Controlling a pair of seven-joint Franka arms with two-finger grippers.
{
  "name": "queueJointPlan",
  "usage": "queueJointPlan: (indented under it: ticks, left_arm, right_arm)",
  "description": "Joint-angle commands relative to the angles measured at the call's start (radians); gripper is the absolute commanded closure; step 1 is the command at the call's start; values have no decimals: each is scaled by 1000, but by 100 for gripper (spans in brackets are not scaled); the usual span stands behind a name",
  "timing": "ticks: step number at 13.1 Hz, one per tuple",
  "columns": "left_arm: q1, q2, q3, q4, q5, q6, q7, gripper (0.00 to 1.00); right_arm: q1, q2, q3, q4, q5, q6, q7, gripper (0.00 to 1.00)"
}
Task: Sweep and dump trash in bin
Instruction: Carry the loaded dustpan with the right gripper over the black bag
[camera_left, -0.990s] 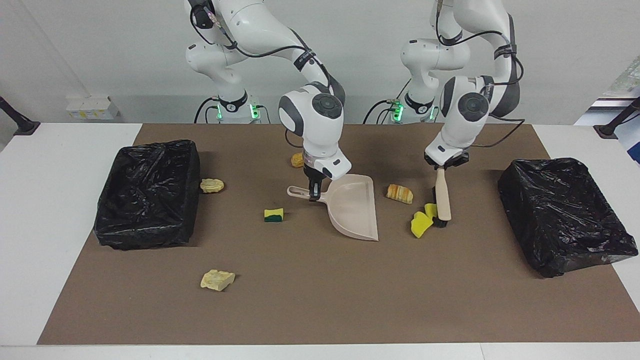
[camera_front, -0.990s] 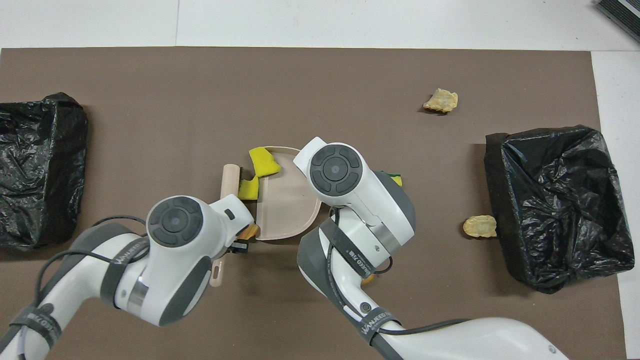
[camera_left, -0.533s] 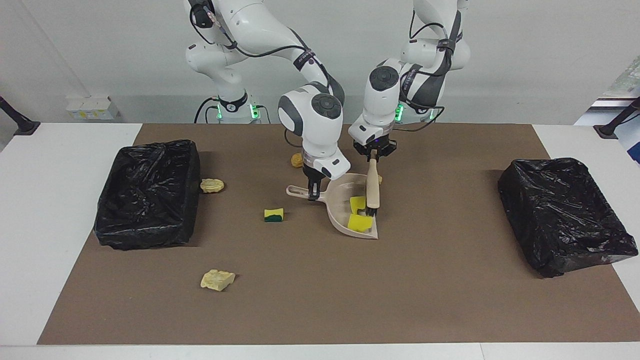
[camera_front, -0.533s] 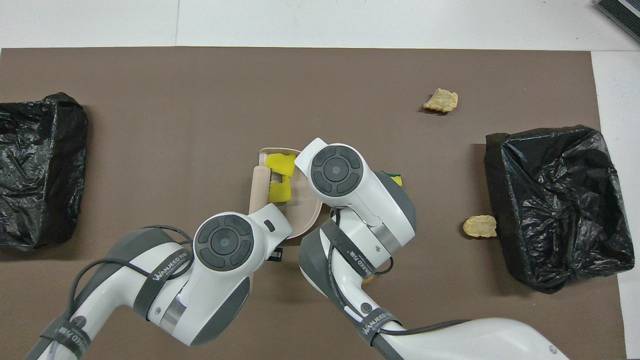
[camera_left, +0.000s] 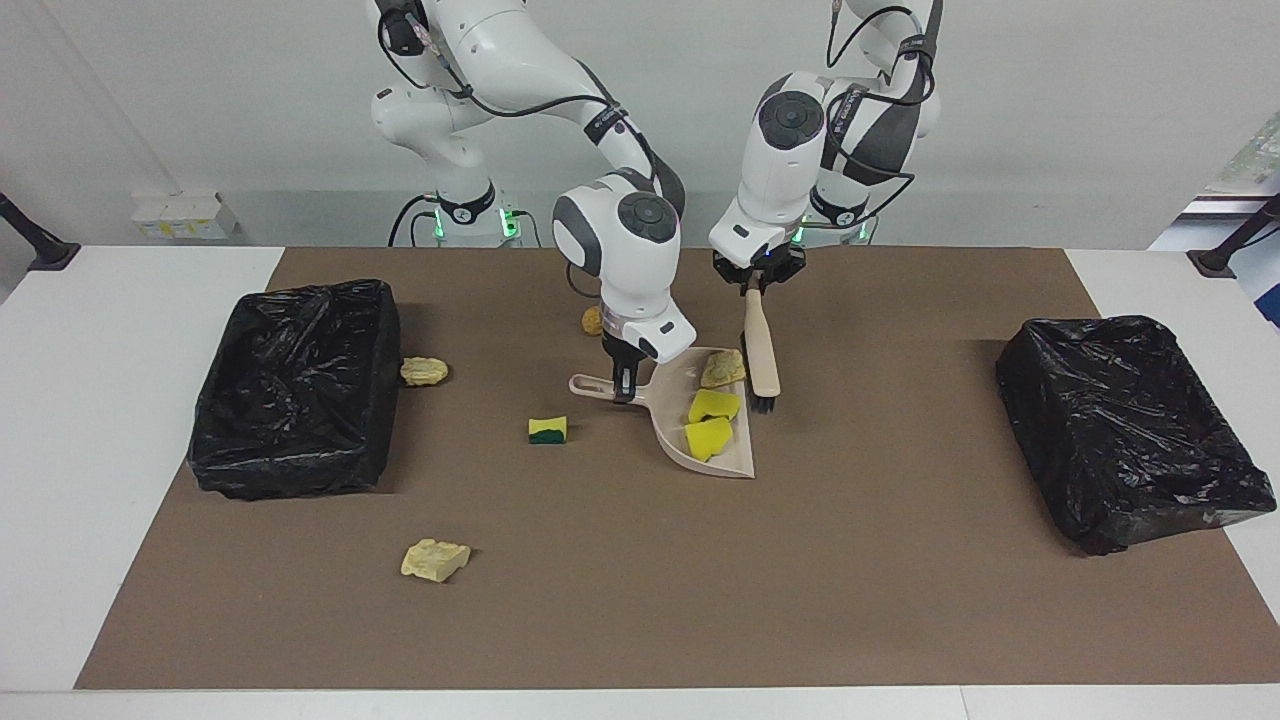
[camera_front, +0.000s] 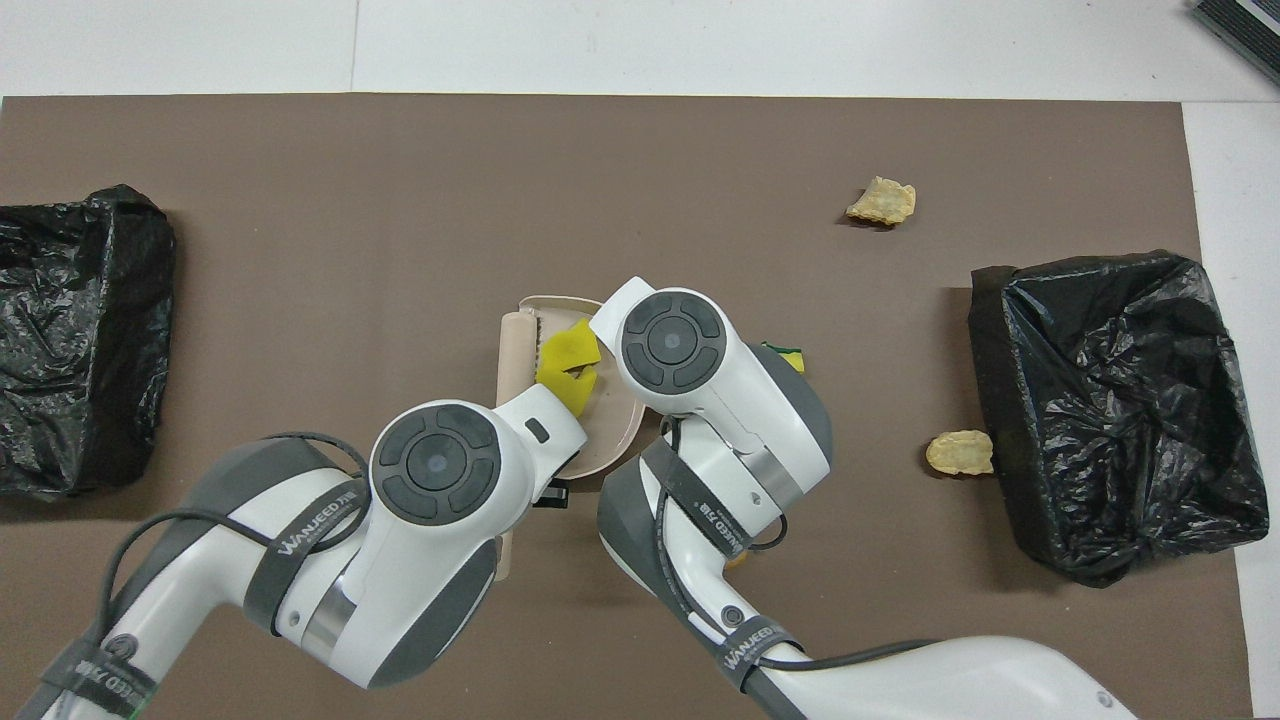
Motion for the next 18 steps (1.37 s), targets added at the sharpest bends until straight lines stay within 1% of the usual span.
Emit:
queueJointPlan:
  ticks: [1,3,4,5,6,8,9,11,12,13,15,16,17,18]
  left_arm:
    - [66,-83,5,-108,-17,-8,-13,100]
    - [93,-117,5,-164,-17,-4,3,100]
    - [97,-119,5,-166,-17,-2,3,91]
    - [102,-119,7,-166,-17,6,3,87]
    - [104,-117,5,-166,-17,28,-9,100]
    - [91,-123,4,-170,-17,30,-16,100]
    - [76,-142,-1,-187,-17,36,-17,100]
    - [19,-201,-6,-250,-20,62,-25,100]
    - [-7,-223,-16,-261,-20,65,-40,100]
    - [-7,-232,-53,-261,-20,56,-78,100]
    - [-8,-240,-97,-258,-20,53,-134,100]
    - [-8,-248,-110,-259,-51,53,-144,100]
    - [-8,-258,-119,-261,-121,55,-145,100]
    - [-8,-248,-154,-265,-181,70,-146,100]
  right_arm:
    - [-20,-38,10,-57,-4,36,-12,100]
    - [-17,-48,9,-77,-2,44,-12,100]
    - [-31,-46,10,-79,-4,53,-30,100]
    - [-46,-46,10,-85,-2,71,-42,100]
    - [-54,-42,10,-86,2,107,-45,100]
    - [-57,-43,12,-89,7,134,-58,100]
    - [-77,-46,12,-88,24,131,-65,100]
    - [-114,-55,12,-83,68,118,-197,100]
    - [-140,-68,12,-83,103,112,-249,100]
    - [-164,-74,13,-63,120,84,-293,100]
    - [-210,-86,13,5,124,-44,-372,100]
    - [-244,-103,13,10,134,-78,-407,100]
    - [-271,-130,12,10,172,-118,-429,100]
    - [-311,-156,10,16,182,-169,-449,100]
